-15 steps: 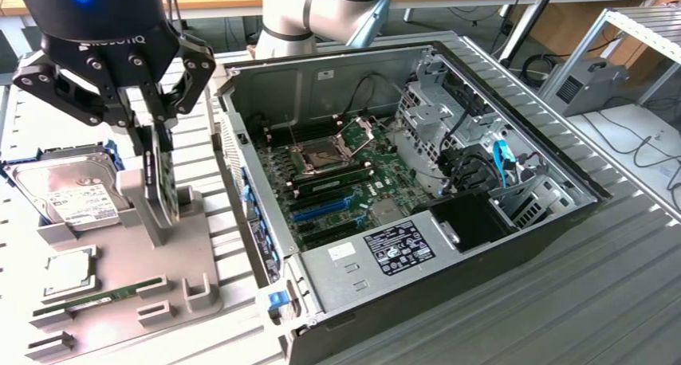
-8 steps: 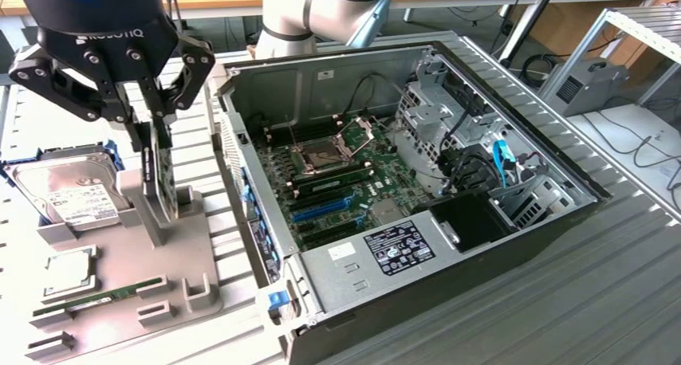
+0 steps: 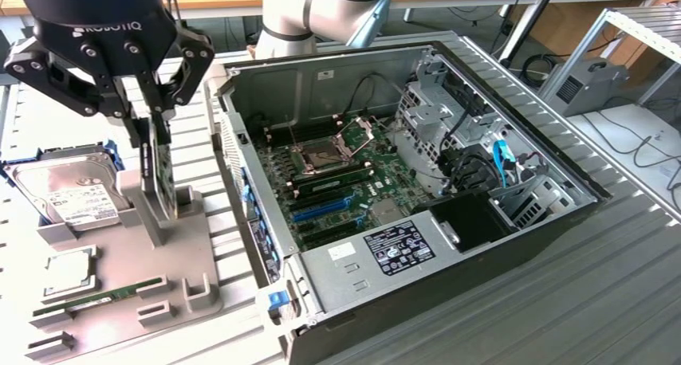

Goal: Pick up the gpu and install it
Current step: 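Pick up the gpu and move the gpu toward the slot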

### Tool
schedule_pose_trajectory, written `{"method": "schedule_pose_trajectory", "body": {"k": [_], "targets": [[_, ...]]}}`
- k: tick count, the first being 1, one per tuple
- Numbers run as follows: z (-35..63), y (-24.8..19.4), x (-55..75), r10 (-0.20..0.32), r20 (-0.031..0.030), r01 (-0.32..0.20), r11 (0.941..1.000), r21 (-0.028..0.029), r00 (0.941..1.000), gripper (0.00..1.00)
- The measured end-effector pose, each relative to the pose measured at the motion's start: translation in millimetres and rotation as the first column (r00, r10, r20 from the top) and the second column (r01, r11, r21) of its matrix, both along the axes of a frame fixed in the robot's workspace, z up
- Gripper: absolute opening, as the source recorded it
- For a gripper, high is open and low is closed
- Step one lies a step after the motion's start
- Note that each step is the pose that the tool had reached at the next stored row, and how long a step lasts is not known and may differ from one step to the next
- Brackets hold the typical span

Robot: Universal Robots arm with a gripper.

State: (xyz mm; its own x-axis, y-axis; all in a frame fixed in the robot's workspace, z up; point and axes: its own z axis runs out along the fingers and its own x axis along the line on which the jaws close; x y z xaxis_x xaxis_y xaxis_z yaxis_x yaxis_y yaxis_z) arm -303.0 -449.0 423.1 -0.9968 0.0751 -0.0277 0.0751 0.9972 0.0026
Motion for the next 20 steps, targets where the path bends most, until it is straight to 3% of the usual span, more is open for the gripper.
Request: {"method": "schedule_pose_trajectory", "body": {"k": [11, 20], "targets": [[8.7, 0.0, 0.0, 0.0, 0.0, 0.0, 1.0, 0.0, 1.0, 0.26], [9.1, 0.0, 0.4, 0.0, -0.0002, 0.0, 1.0, -0.0001, 1.0, 0.26]]}}
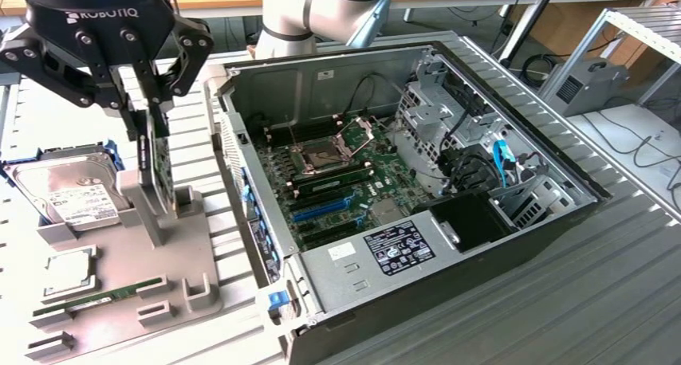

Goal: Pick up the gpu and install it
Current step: 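Pick up the gpu and move the gpu toward the slot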

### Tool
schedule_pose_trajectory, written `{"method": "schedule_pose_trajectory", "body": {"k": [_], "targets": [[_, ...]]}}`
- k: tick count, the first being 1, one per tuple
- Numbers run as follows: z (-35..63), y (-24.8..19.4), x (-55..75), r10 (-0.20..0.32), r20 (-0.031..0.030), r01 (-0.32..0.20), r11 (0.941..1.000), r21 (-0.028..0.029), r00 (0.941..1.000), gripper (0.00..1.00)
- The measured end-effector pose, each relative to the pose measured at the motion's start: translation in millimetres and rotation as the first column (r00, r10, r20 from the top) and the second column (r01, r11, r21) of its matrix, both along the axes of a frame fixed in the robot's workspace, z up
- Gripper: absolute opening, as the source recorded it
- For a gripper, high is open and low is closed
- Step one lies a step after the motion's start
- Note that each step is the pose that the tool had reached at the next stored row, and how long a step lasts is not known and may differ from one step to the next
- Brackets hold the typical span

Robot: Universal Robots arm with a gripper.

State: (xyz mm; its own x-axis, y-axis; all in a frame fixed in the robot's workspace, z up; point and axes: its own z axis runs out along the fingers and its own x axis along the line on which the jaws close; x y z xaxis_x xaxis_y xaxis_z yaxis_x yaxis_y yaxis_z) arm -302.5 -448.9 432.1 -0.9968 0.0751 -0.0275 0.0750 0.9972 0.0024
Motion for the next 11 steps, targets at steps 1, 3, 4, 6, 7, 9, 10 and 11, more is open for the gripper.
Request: {"method": "schedule_pose_trajectory", "body": {"k": [1, 3, 4, 6, 7, 9, 10, 11], "targets": [[0.0, 0.0, 0.5, 0.0, 0.0, 0.0, 1.0, 0.0, 1.0, 0.26], [-0.1, 0.0, 1.9, 0.0, 0.0002, 0.0, 1.0, 0.0001, 1.0, 0.26], [-0.1, 0.0, 3.0, 0.0, 0.0002, 0.0, 1.0, 0.0001, 1.0, 0.26], [-0.1, 0.0, 4.6, 0.0, 0.0002, 0.0, 1.0, 0.0002, 1.0, 0.26], [-0.2, 0.0, 5.4, 0.0, 0.0002, 0.0, 1.0, 0.0002, 1.0, 0.26], [-0.2, 0.0, 6.8, 0.0, 0.0002, 0.0, 1.0, 0.0001, 1.0, 0.26], [-0.1, 0.0, 7.5, 0.0, 0.0002, 0.0, 1.0, 0.0001, 1.0, 0.26], [-0.1, 0.0, 8.9, 0.0, 0.0002, 0.0, 1.0, 0.0002, 1.0, 0.26]]}}
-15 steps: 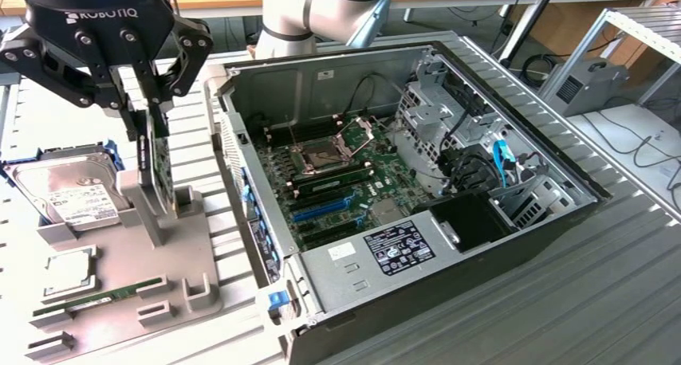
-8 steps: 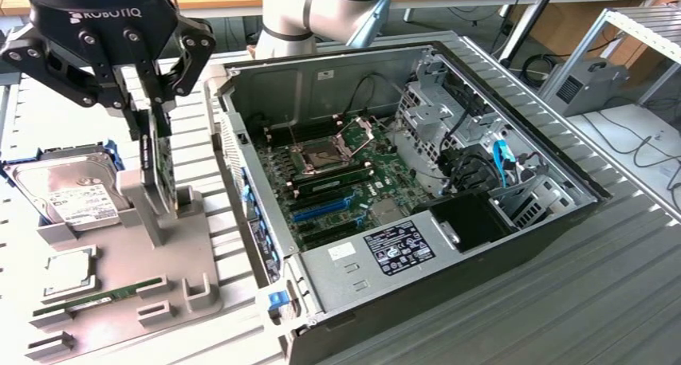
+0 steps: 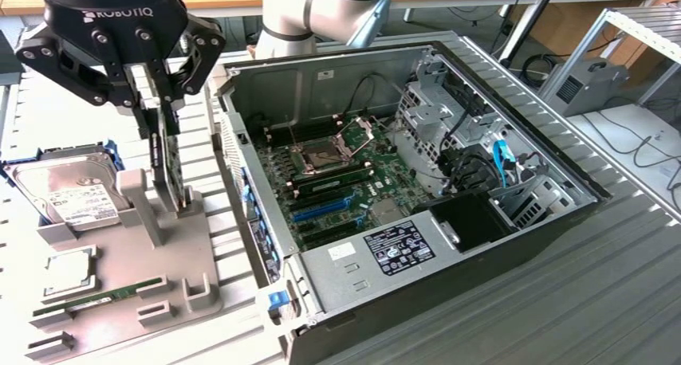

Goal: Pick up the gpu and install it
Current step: 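Pick up the gpu and move the gpu toward the slot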

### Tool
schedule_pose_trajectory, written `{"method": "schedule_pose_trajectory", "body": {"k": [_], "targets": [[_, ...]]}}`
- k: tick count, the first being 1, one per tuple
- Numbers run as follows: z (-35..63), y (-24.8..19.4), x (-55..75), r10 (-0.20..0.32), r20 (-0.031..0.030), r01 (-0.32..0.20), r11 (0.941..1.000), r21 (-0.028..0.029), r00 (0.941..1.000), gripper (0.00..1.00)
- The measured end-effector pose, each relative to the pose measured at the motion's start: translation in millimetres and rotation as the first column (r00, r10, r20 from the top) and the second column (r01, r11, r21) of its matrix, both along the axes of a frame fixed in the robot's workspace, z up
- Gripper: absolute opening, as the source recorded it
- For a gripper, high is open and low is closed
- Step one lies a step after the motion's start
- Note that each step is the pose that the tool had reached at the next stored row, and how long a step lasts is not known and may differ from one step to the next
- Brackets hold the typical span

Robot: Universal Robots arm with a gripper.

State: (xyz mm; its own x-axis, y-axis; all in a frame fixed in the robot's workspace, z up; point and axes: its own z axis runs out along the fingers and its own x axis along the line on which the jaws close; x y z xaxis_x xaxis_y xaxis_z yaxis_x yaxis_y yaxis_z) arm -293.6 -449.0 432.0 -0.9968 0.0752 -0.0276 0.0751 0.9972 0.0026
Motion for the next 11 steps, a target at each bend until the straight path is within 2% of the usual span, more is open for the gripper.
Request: {"method": "schedule_pose_trajectory", "body": {"k": [6, 11], "targets": [[0.0, 0.0, 6.4, 0.0, 0.0, 0.0, 1.0, 0.0, 1.0, 0.26], [0.0, 0.0, 34.4, 0.0, 0.0, 0.0, 1.0, -0.0002, 1.0, 0.26]]}}
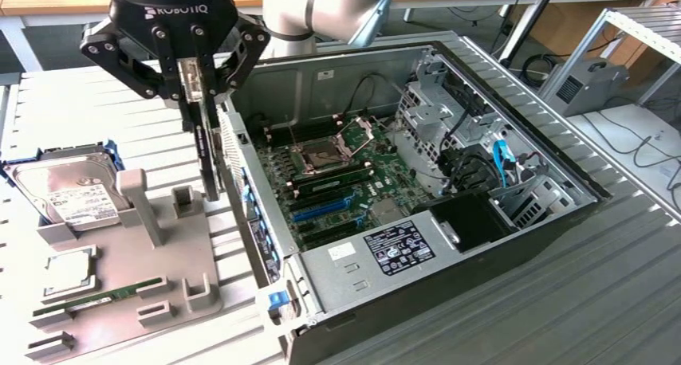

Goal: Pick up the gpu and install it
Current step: 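Pick up the gpu and move the gpu toward the slot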

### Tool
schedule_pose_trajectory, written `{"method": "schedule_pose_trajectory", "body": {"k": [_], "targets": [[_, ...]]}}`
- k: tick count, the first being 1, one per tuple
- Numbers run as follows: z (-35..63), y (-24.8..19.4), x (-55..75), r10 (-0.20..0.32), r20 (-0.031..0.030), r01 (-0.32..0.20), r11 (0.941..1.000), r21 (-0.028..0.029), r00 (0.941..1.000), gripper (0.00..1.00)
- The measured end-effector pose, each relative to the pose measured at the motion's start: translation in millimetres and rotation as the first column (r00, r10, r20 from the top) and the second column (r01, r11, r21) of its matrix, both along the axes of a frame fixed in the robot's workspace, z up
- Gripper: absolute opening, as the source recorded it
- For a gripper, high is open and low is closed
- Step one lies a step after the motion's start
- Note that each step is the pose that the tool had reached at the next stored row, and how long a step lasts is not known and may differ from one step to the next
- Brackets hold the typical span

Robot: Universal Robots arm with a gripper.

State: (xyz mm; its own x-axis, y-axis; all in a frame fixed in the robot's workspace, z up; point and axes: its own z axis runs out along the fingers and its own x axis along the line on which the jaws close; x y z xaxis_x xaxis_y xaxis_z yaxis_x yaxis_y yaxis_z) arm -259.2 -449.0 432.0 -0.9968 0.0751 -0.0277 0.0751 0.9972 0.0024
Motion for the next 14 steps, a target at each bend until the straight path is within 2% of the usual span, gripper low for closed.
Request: {"method": "schedule_pose_trajectory", "body": {"k": [5, 14], "targets": [[0.0, 0.0, 26.6, 0.0, 0.0, 0.0, 1.0, -0.0004, 1.0, 0.26], [0.0, 0.1, 34.5, 0.0, 0.0, 0.0, 1.0, -0.0016, 1.0, 0.26]]}}
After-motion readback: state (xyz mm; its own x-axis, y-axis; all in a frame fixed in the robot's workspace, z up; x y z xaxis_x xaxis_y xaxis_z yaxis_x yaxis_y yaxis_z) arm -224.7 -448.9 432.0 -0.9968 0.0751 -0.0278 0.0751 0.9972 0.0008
